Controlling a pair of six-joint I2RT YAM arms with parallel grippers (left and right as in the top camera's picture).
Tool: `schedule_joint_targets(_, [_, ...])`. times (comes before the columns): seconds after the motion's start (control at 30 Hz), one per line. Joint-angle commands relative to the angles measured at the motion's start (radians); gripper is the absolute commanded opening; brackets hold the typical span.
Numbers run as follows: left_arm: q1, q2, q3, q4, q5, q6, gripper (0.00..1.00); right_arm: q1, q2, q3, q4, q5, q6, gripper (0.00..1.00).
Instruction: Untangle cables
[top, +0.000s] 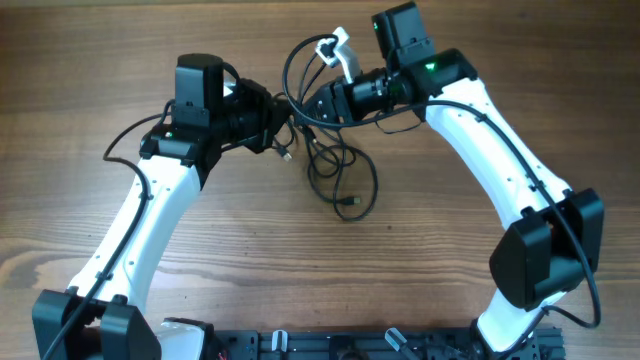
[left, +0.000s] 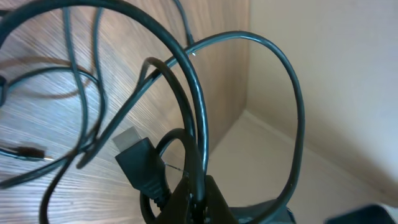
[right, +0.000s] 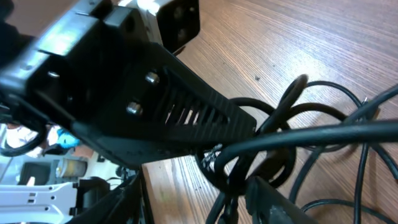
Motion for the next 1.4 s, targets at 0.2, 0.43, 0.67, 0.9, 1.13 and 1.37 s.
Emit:
schedule_joint_targets(0.2, [0.046,-0.014,0.014,0.08,0.174,-0.229,0.05,0.016,-0.024,0.023,0.01,0.136,0.029,0.42])
schedule_joint_targets(0.43, [0.045,-0.014,0.014,0.084,0.207,-0.281,0.07,0.018,-0.024,0.023,0.05,0.135,0.079,0.16])
schedule_joint_targets(0.67, [0.045,-0.014,0.014,0.135,0.213,-0.339,0.06,0.029,-0.024,0.023,0.047,0.177,0.124,0.04])
schedule_joint_targets(0.9, [0.045,-0.014,0.014,0.159,0.213,-0.339,0.06,0.03,-0.024,0.023,0.021,0.398,0.325,0.04])
schedule_joint_targets(1.13, [0.065,-0.014,0.014,0.196,0.214,-0.357,0.04,0.029,-0.024,0.022,-0.062,0.641,0.469,0.04])
schedule_joint_targets(1.37, [0.079,-0.014,0.014,0.229,0.221,-0.342,0.06,0.026,-0.024,0.022,0.005,0.472,0.293,0.04])
